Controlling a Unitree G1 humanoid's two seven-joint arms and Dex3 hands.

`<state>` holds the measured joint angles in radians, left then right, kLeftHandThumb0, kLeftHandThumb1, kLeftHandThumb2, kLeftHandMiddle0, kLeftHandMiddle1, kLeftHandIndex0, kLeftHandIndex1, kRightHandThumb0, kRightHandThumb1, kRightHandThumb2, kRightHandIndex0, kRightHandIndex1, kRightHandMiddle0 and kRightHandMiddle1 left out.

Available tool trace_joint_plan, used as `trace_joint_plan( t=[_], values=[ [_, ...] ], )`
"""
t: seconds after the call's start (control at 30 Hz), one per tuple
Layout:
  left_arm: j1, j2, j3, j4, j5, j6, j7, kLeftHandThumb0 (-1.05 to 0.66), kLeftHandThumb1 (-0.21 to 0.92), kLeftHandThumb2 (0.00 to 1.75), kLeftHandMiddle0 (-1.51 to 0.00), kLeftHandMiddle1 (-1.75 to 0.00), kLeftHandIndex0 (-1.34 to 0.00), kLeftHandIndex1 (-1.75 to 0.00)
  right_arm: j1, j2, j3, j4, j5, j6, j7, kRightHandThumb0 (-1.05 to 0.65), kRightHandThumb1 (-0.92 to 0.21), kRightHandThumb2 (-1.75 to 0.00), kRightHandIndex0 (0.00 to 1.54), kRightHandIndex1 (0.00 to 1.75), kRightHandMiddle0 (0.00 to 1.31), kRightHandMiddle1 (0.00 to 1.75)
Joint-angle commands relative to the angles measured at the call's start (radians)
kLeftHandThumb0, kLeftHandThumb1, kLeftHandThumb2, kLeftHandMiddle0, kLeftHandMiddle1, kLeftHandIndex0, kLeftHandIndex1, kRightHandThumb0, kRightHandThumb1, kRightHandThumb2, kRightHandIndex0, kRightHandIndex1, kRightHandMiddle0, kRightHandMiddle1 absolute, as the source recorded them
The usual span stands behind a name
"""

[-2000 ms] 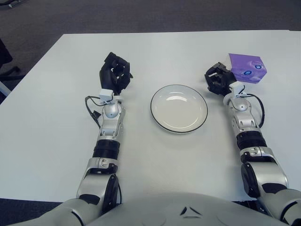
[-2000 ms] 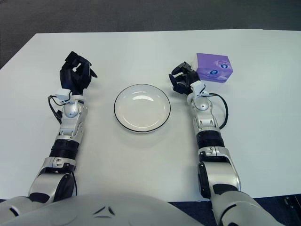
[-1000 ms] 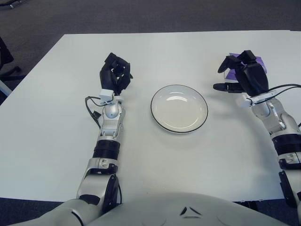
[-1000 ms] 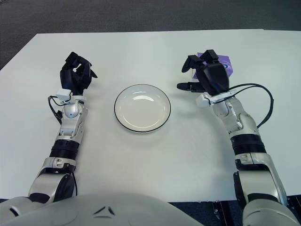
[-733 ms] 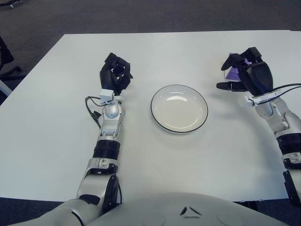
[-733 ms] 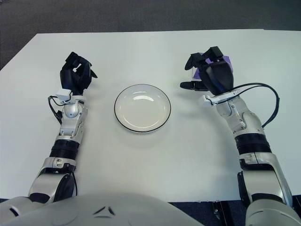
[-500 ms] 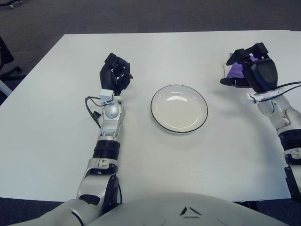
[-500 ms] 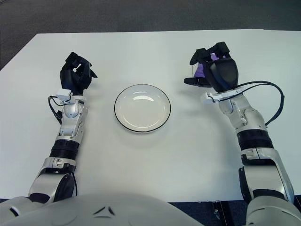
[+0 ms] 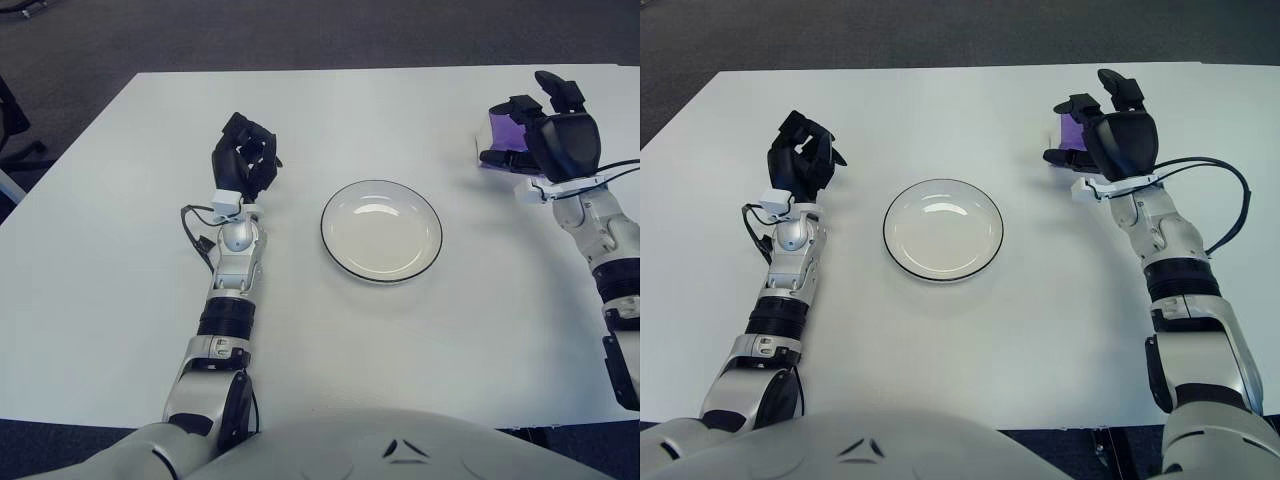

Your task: Put the tissue paper into the plate.

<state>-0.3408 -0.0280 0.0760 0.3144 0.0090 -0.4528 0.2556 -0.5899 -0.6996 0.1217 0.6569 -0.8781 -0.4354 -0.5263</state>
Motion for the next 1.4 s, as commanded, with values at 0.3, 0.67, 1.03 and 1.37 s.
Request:
trace_joint_plan(
  t=[0.3,0.67,1.03,1.37],
  values=[
    [0.283,-0.047,0.012,0.103,0.008,0.032,0.028,-0.27,0.92,0.35,-0.91,-1.75,-0.74,-1.75,-0.139,-0.017,0.072,0.173,0.035,0.095,0.201,-0.76,-0.92,-0.81,0.53,0.00,0.48,0.14],
    [0.283,-0.048,0.012,0.097,0.008,0.035,0.033,-0.27,0.92,0.34,-0.91,-1.75,-0.74,-1.75,-0.247,-0.012,0.159,0.396,0.009,0.078,0.303,-0.84,-0.92,-0.85,0.41,0.00,0.42,0.07],
    [0.286,-0.049,0.013,0.093,0.007,0.032,0.034,-0.27,0.92,0.34,-0.91,-1.75,-0.74,-1.75,-0.289,0.006,0.090,0.510,0.222,0.023,0.668,-0.88,-0.92,-0.83,0.30,0.00,0.32,0.01],
    [0.290,-0.048,0.013,0.088,0.006,0.031,0.032,-0.27,0.92,0.34,-0.91,-1.75,-0.74,-1.75,-0.259,-0.031,0.086,0.521,0.318,-0.079,0.778,-0.79,-0.92,-0.64,0.50,0.04,0.38,0.03]
  ],
)
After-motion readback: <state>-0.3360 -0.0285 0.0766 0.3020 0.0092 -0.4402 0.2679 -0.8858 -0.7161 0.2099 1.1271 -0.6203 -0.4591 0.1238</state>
